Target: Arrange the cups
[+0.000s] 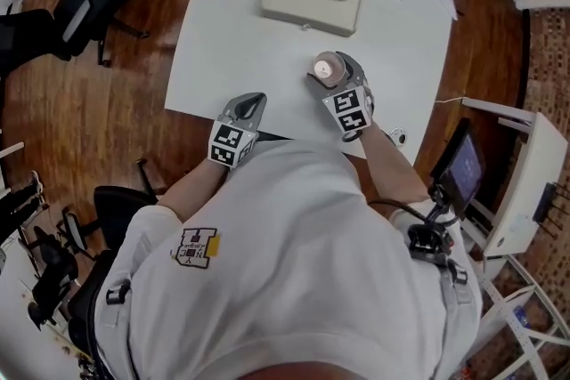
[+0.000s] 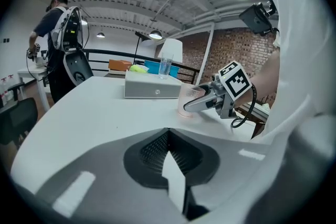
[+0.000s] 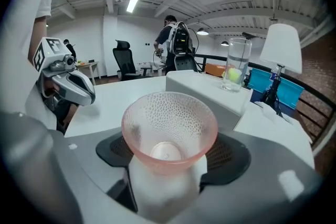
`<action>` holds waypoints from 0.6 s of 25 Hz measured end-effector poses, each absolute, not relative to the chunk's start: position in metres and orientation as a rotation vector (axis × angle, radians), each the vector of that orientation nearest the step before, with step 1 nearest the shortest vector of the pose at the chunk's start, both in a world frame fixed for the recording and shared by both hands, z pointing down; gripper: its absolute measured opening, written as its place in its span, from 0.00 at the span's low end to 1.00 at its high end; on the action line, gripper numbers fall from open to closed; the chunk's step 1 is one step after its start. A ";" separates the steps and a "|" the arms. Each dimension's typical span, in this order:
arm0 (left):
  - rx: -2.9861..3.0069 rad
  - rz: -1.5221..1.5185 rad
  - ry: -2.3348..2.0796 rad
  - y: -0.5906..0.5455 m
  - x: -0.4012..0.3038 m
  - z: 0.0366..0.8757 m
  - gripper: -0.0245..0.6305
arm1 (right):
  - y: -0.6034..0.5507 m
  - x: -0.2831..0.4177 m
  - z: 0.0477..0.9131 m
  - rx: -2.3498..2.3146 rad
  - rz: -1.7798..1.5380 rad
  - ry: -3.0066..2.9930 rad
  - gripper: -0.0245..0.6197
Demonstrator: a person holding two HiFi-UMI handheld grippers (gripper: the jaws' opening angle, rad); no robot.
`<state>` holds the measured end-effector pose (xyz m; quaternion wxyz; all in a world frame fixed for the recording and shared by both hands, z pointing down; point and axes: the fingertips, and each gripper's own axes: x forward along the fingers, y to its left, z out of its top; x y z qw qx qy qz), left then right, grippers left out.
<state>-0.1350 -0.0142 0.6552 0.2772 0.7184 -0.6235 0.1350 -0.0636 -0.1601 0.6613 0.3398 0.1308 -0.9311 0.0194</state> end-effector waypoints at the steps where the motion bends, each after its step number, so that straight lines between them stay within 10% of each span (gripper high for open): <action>1: 1.931 0.362 -1.671 -0.014 -0.136 0.656 0.04 | -0.160 -0.063 0.662 0.340 0.044 -2.423 0.62; 15: 2.023 0.334 -1.643 -0.032 -0.144 0.651 0.04 | -0.177 -0.072 0.619 0.431 0.009 -2.471 0.62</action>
